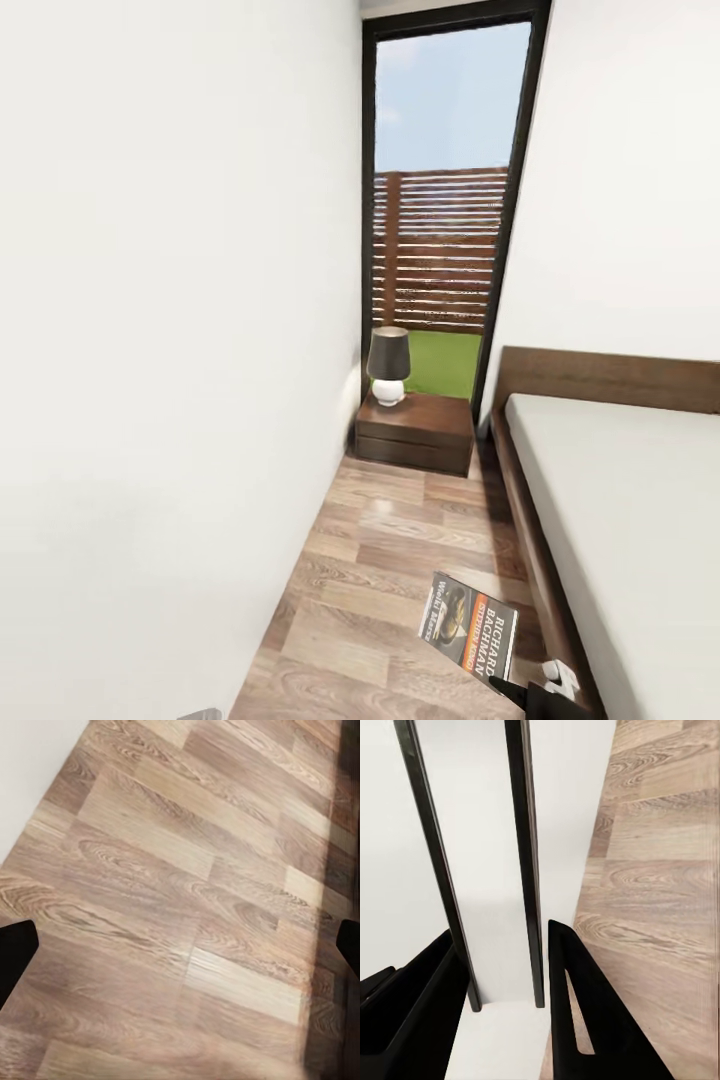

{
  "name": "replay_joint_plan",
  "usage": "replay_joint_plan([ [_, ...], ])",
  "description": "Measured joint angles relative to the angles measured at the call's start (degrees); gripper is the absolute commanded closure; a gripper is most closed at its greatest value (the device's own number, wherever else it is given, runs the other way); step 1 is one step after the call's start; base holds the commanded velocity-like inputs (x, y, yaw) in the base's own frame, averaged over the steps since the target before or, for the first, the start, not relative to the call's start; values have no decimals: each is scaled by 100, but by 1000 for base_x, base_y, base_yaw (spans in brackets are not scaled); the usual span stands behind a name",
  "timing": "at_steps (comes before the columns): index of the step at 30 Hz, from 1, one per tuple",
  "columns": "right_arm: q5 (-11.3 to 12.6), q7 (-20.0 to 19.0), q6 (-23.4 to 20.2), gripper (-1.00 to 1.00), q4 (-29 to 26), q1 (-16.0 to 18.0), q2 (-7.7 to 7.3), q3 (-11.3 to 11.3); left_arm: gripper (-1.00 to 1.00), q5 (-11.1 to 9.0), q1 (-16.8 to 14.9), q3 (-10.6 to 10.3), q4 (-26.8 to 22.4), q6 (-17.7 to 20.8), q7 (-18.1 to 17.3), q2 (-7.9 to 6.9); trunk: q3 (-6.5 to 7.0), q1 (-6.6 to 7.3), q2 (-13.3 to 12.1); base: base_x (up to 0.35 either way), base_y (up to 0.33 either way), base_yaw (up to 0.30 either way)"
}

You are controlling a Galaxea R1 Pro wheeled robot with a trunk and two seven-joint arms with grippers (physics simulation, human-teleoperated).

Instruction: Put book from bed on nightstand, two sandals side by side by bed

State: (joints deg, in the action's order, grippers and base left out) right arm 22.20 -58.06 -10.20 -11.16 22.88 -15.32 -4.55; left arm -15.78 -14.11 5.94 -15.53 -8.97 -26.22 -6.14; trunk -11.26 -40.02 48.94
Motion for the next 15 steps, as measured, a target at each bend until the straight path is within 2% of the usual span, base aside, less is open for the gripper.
replay_joint_plan([
  [6,1,5,0,100,0,1,0,-7,-100,0,0,1,0,0,0,-1,0,0,-1,277,0,-300],
  [15,1,6,0,100,0,0,0,-3,-100,1,0,5,0,0,0,-1,0,-3,-1,42,0,-300],
])
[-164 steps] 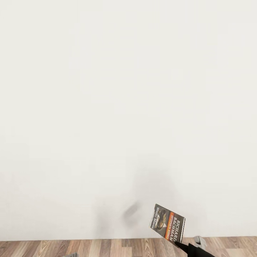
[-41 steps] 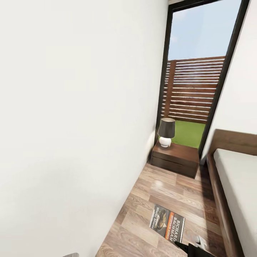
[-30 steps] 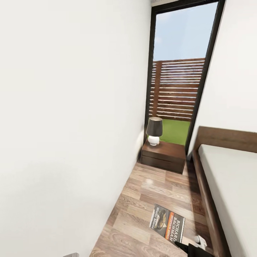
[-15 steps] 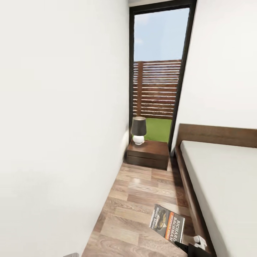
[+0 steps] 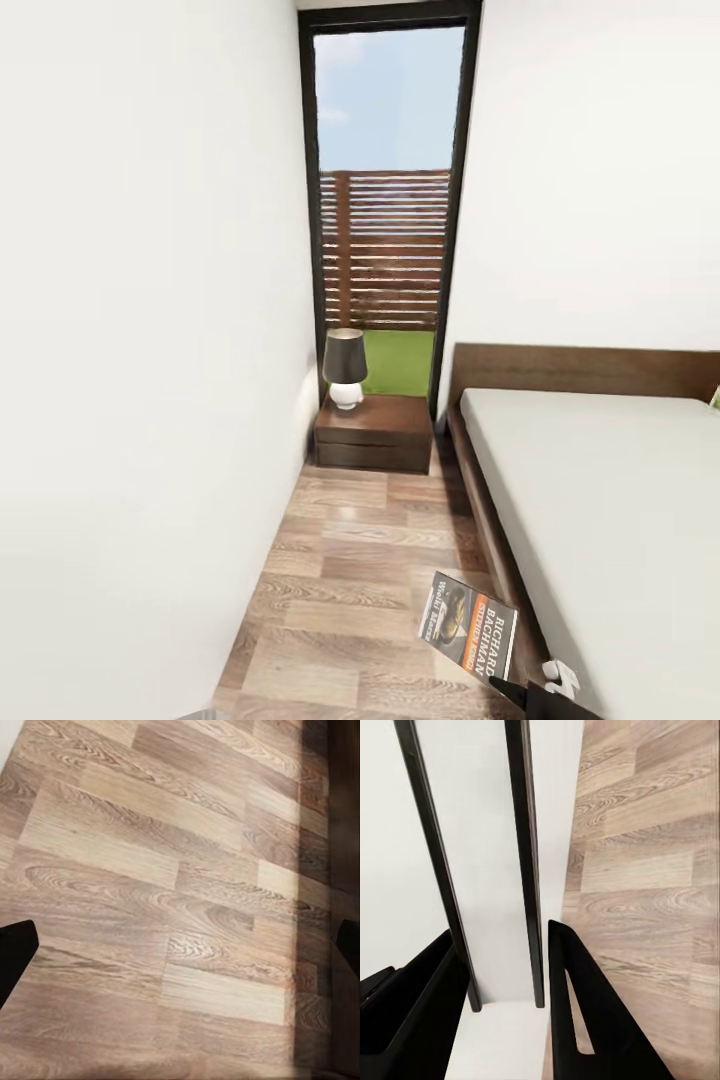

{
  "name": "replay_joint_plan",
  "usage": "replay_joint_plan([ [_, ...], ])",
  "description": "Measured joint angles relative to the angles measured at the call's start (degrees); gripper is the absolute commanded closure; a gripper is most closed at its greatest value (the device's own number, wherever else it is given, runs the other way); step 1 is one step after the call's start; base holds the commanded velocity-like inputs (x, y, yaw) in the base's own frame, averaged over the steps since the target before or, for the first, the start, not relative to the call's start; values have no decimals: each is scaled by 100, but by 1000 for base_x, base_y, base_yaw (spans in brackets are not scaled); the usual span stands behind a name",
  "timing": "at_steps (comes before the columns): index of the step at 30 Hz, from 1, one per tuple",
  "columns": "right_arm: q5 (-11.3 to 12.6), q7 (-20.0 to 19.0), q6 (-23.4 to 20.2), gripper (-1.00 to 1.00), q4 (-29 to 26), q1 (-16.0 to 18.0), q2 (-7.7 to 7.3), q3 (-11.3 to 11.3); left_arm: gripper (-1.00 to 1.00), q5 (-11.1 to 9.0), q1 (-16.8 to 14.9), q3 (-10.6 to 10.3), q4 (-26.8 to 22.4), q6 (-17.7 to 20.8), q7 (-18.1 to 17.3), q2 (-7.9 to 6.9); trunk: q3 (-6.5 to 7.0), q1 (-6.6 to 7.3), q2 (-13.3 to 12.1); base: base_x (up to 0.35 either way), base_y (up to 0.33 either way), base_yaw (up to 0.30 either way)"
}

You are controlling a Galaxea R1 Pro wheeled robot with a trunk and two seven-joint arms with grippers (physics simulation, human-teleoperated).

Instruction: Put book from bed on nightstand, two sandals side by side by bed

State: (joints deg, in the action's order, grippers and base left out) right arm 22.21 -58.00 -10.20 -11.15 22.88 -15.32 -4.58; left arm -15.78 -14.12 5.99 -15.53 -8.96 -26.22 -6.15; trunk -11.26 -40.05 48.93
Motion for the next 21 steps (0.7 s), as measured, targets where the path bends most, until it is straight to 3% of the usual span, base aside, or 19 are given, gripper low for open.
replay_joint_plan([
  [15,0,-2,0,100,-1,2,0,1,-100,0,0,-2,0,0,0,-1,0,0,0,2,0,-299],
  [21,2,0,0,100,2,4,1,-2,-100,0,2,-4,-2,0,0,-2,0,3,1,229,0,-99],
])
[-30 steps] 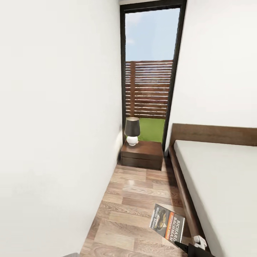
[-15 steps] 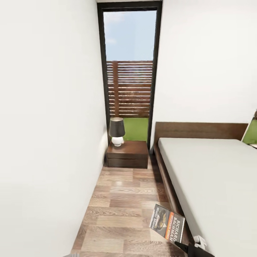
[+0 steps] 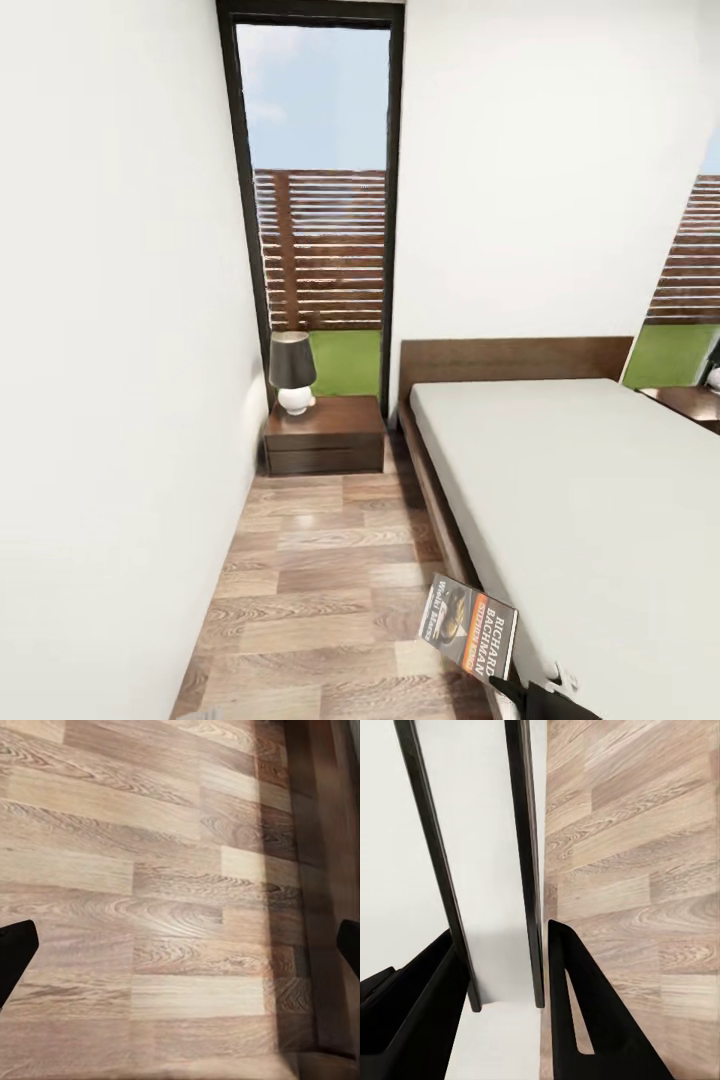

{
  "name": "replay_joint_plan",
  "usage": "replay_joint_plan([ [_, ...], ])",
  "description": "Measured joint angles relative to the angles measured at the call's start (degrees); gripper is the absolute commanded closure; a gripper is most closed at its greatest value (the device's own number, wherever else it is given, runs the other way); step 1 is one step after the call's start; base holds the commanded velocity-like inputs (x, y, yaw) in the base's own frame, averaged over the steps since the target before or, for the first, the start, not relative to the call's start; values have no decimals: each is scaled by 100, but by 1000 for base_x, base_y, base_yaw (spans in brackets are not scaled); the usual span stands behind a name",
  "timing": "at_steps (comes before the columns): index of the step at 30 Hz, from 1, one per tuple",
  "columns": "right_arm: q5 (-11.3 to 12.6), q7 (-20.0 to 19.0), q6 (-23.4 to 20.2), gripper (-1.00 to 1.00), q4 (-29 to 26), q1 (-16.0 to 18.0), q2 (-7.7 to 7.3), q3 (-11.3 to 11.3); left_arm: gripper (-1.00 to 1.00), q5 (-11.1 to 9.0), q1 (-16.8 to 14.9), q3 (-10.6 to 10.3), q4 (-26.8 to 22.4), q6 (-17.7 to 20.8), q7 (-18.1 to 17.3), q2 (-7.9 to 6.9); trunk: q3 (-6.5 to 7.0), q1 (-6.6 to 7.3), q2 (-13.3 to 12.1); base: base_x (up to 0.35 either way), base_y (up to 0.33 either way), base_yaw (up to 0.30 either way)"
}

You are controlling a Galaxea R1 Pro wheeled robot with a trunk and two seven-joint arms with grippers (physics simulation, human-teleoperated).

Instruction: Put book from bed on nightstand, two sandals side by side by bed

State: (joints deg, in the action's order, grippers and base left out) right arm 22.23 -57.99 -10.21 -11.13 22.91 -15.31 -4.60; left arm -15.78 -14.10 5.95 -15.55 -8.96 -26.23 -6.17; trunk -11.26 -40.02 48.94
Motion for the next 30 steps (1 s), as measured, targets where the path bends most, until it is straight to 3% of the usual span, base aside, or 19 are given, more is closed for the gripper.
replay_joint_plan([
  [30,-4,2,237,100,8,0,22,3,-100,0,0,-1,0,0,0,3,0,0,0,331,0,3],
])
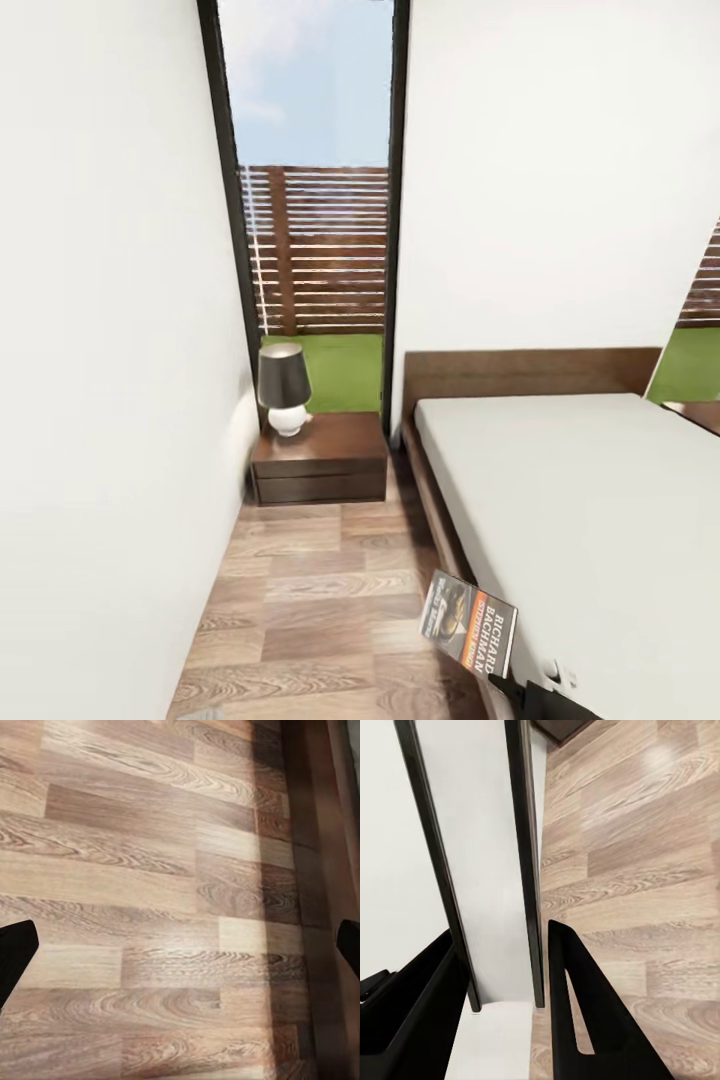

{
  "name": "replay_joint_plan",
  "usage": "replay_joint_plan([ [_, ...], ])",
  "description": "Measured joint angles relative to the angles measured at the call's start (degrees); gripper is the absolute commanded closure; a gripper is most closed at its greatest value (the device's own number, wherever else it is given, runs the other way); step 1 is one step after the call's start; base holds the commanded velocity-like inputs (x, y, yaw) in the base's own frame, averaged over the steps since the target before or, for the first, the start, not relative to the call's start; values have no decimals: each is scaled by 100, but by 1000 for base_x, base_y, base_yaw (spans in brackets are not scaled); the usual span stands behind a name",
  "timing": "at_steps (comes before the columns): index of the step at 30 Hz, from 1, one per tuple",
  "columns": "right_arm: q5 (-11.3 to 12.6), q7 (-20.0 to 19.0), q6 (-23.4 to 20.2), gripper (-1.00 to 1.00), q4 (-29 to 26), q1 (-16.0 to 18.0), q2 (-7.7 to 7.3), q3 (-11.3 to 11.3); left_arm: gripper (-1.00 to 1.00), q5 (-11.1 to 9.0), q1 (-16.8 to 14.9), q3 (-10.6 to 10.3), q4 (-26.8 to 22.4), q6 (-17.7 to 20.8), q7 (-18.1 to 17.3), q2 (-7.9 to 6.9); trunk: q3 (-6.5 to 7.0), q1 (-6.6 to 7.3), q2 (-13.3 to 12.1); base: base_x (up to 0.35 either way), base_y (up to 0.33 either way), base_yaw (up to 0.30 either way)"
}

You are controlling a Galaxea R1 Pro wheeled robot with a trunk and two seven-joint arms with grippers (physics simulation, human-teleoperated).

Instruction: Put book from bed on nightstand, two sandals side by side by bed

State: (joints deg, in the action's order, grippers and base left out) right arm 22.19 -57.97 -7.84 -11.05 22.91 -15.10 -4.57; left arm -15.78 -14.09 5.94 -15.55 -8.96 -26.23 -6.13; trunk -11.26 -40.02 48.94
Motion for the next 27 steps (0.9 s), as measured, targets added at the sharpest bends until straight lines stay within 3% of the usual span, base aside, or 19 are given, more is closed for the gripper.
replay_joint_plan([
  [7,0,0,0,100,1,-1,-3,-1,-100,0,0,0,-1,0,0,-3,0,0,0,332,0,142],
  [27,-1,0,1,100,0,-1,4,0,-100,0,0,0,0,0,0,0,0,0,0,332,0,5],
])
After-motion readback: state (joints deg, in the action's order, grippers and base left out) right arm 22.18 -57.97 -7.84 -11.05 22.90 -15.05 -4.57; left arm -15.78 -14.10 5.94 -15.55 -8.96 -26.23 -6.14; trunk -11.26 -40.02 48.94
